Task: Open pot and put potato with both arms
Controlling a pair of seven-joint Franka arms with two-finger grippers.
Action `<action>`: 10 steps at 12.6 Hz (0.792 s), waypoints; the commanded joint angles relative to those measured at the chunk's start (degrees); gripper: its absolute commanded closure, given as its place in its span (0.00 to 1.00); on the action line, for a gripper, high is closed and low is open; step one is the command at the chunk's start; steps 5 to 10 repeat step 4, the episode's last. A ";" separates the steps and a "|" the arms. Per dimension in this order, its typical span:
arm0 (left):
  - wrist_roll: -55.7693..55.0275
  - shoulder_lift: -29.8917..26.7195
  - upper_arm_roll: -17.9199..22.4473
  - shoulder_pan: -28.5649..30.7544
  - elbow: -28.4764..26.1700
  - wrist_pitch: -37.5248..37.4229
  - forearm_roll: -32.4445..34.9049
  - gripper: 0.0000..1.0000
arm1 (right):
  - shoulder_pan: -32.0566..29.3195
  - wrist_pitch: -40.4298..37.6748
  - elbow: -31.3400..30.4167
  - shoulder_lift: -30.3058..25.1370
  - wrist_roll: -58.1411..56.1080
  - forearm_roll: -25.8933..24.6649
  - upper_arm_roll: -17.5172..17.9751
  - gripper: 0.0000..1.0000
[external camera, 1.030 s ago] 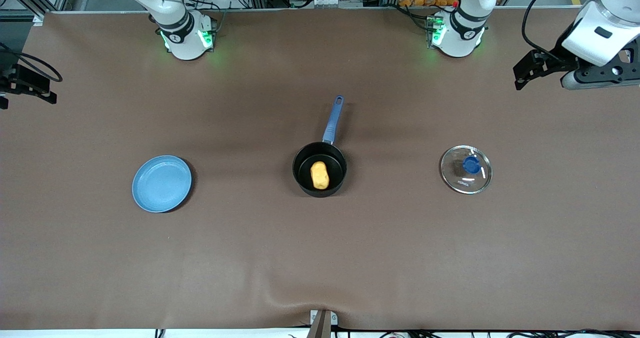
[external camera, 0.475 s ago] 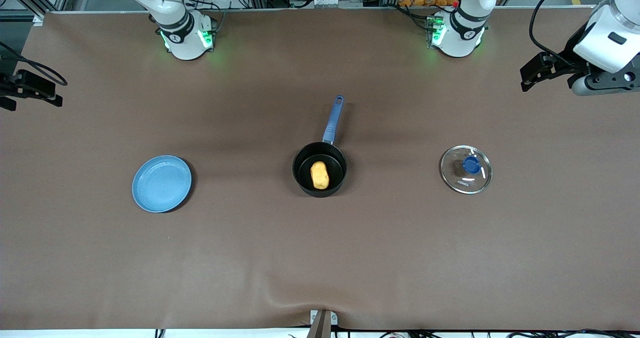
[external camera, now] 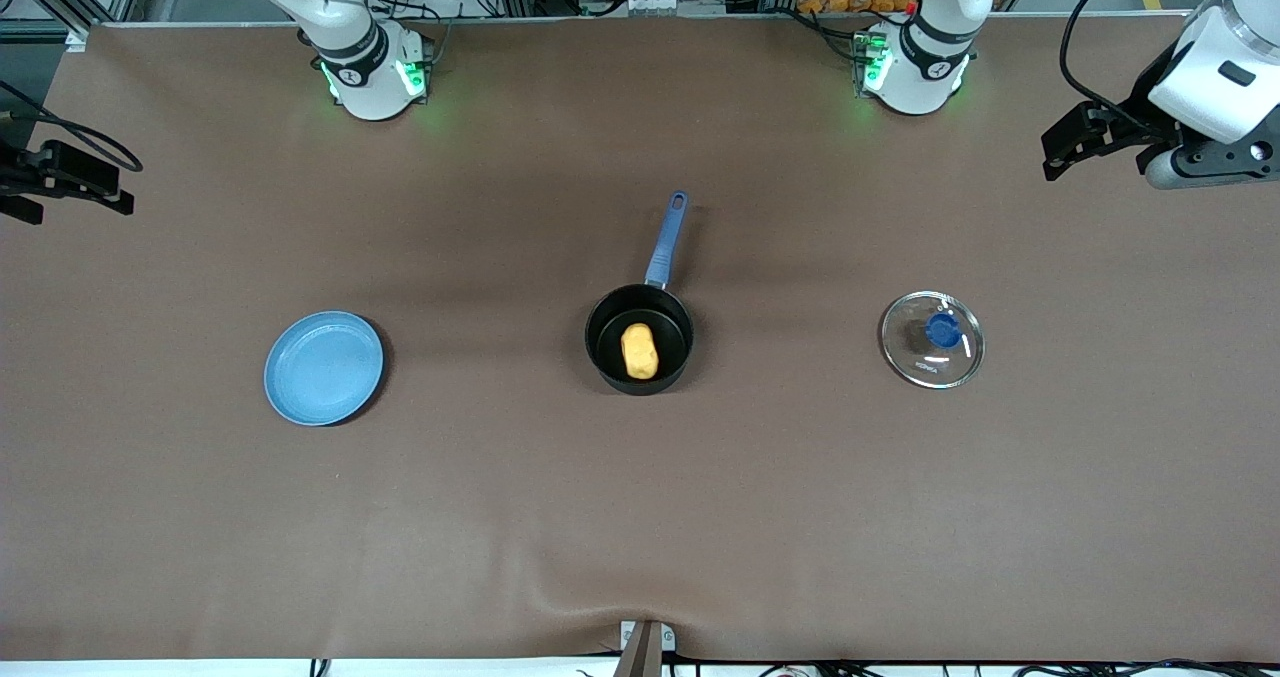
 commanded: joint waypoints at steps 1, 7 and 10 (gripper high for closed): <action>1.18 0.61 0.34 0.52 1.75 -1.45 -1.67 0.00 | -0.03 0.46 -1.17 -1.02 0.31 1.27 -0.04 0.00; 1.26 0.61 0.43 0.52 1.75 -1.45 -1.84 0.00 | 0.40 1.08 -1.17 -1.02 0.23 0.75 -0.04 0.00; 1.26 0.61 0.43 0.52 1.75 -1.45 -1.84 0.00 | 0.40 1.08 -1.17 -1.02 0.23 0.75 -0.04 0.00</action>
